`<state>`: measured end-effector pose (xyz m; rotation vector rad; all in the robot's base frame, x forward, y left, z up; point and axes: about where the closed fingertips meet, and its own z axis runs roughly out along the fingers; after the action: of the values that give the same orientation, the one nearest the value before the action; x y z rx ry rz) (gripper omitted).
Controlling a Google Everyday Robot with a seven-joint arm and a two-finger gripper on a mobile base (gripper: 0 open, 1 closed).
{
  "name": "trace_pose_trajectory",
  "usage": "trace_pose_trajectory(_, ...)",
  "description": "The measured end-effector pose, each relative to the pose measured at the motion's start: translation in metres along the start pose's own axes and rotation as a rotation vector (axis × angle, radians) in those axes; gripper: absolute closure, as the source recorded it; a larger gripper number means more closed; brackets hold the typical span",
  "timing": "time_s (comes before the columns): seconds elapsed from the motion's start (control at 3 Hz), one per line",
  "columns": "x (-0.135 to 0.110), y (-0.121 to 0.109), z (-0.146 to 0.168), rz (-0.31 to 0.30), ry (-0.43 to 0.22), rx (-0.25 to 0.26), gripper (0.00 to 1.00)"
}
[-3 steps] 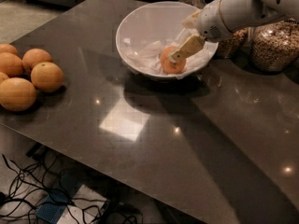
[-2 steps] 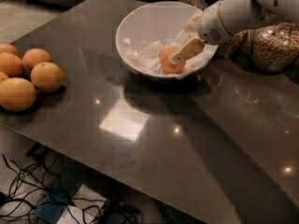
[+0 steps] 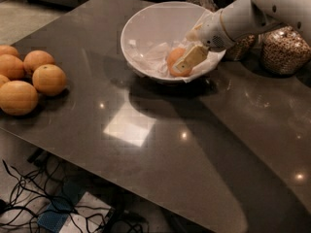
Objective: Pick orange from white bowl
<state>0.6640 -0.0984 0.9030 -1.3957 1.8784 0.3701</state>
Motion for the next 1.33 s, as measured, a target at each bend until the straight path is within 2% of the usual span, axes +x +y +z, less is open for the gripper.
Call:
trace_pose_trajectory(0.67, 0.007, 0.008, 0.029, 0.007, 0.031, -0.065, 0.27)
trace_pose_trajectory(1.0, 0.008, 0.009, 0.032, 0.008, 0.033, -0.072, 0.27)
trace_pose_trajectory(1.33, 0.008, 0.010, 0.035, 0.008, 0.034, -0.077, 0.46)
